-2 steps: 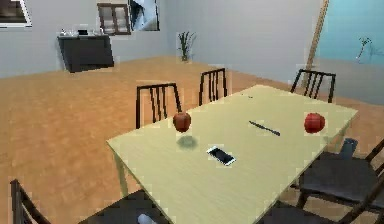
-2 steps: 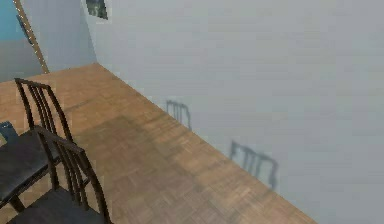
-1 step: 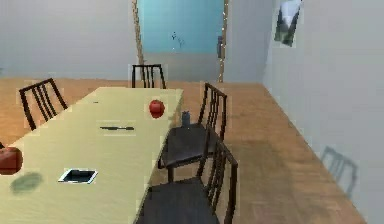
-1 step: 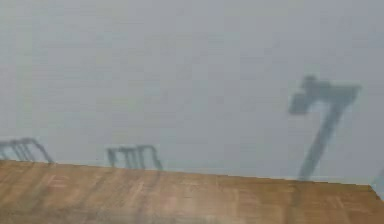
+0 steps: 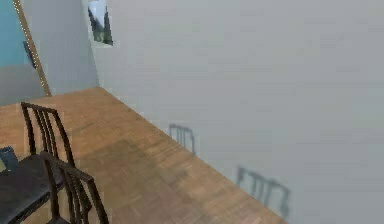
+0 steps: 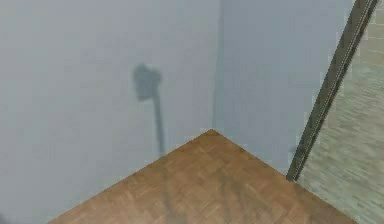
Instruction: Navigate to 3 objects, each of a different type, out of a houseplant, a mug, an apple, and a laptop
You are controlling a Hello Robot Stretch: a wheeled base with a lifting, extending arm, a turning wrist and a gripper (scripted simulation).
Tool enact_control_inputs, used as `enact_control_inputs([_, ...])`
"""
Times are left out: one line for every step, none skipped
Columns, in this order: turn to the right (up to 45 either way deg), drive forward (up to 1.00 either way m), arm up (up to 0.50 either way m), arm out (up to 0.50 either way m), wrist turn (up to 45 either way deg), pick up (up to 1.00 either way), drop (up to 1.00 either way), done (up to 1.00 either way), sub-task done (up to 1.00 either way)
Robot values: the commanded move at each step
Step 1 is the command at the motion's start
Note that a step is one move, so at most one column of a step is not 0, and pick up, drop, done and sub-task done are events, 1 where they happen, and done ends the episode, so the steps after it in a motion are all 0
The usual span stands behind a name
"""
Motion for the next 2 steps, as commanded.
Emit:
enact_control_inputs([12.0,0.0,0.0,0.0,0.0,0.0,0.0,0.0,0.0])
enact_control_inputs([0.0,0.75,0.0,0.0,0.0,0.0,0.0,0.0,0.0])
